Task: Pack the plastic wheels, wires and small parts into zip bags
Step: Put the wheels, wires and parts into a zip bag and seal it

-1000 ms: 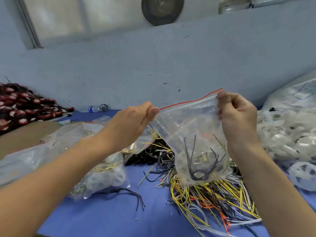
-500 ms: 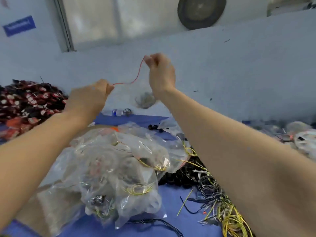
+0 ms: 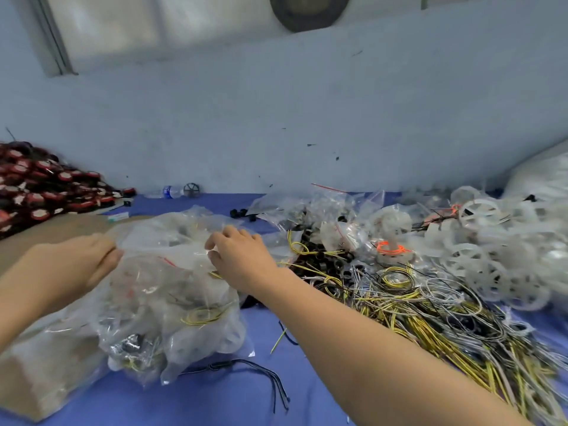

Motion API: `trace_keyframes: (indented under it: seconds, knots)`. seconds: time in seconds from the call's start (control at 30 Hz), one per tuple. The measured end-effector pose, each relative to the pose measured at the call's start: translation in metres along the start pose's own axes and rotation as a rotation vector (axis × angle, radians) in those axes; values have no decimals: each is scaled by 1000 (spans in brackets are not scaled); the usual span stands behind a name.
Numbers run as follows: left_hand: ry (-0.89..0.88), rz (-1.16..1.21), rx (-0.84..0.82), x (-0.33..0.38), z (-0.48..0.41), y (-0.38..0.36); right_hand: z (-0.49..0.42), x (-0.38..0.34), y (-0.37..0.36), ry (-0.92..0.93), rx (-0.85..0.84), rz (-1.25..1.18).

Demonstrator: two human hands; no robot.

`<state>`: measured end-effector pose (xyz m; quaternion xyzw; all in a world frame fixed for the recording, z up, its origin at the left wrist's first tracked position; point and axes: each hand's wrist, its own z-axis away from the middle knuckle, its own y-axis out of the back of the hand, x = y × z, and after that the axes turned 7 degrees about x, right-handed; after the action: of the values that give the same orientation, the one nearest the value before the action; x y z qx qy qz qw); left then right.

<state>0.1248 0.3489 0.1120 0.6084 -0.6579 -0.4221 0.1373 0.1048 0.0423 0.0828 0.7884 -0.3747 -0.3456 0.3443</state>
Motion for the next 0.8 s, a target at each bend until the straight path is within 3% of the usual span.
trace_keyframes:
  seconds: [0.1,0.2,0.47,0.57,0.67,0.8]
  knots:
    - [164,133,25,51,-28,34,12,19,35,-44,40,-2]
    - [192,233,100,129,-66,55,31,54,68,-150,100,-52]
    - [104,559,-169,324,-137,3,102,170,110,-449,206,-173]
    - [154,536,-341,349,-151,-39,106,195,100,-451,188,-174]
    - [188,390,-473,341,-153,-67,102,206,78,-396,42,-138]
    - [60,167,-742,311,-157,-71,105,213,52,-367,-156,-66]
